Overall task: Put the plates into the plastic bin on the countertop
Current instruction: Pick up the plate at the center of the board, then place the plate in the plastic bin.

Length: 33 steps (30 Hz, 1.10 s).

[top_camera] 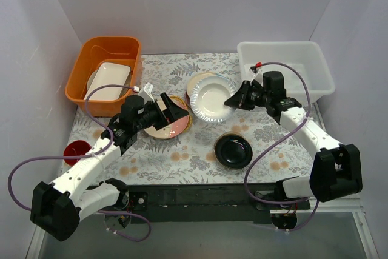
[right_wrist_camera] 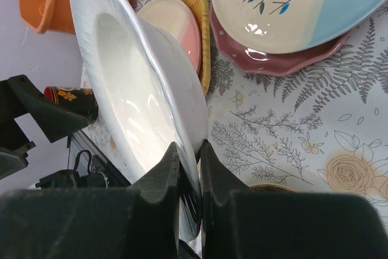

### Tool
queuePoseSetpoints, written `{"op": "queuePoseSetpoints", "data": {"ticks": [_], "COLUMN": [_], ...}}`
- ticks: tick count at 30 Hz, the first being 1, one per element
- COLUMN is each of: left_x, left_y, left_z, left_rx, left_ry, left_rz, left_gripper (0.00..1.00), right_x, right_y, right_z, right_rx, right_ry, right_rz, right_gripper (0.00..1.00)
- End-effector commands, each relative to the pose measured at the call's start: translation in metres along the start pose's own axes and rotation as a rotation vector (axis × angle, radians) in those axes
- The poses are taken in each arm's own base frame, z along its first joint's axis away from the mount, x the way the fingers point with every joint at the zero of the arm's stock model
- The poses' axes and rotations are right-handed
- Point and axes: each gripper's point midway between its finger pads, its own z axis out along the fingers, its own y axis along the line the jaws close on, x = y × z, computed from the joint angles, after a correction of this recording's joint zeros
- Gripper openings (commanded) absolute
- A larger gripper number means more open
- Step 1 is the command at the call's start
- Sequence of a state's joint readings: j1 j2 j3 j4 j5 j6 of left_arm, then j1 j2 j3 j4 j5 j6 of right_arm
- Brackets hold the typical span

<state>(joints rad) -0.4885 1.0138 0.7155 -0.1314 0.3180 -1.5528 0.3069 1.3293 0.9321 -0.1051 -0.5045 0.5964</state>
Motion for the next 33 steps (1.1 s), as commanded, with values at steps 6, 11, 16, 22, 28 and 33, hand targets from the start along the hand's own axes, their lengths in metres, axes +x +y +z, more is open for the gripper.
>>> {"op": "queuePoseSetpoints", "data": {"ticks": [6,11,16,22,28,33], "left_x": [-0.005,-0.001,0.004,0.004,0.005,0.008], "left_y": [-0.015,-0.014,-0.01,-0.011,-0.011,-0.01], "left_z": [-0.001,0.0,0.003,0.006,0.005,0.006], "left_rx": [0.043,0.047,0.04,0.042,0.042,0.047], "left_ry": [-0.01,0.004,0.026,0.034,0.03,0.044], "left_rz": [0.027,0.016,0.024,0.008,0.009,0.017], "left_gripper": [0.98,0.98,0.98,0.98,0.98,0.98], "right_x": [-0.064,-0.101,-0.142,-0.189,-0.211,-0.222], "right_y": [0.017,0.012,0.008,-0.005,-0.031,-0.052], "right_z": [-0.015,-0.023,-0.036,-0.061,-0.073,-0.07], "right_rx": [-0.14,-0.155,-0.146,-0.125,-0.104,-0.088], "right_ry": [-0.091,-0.126,-0.155,-0.228,-0.269,-0.273], "right_rz": [-0.043,-0.038,-0.021,0.007,0.064,0.094], "right_gripper": [0.01,0.01,0.01,0.01,0.01,0.01]}}
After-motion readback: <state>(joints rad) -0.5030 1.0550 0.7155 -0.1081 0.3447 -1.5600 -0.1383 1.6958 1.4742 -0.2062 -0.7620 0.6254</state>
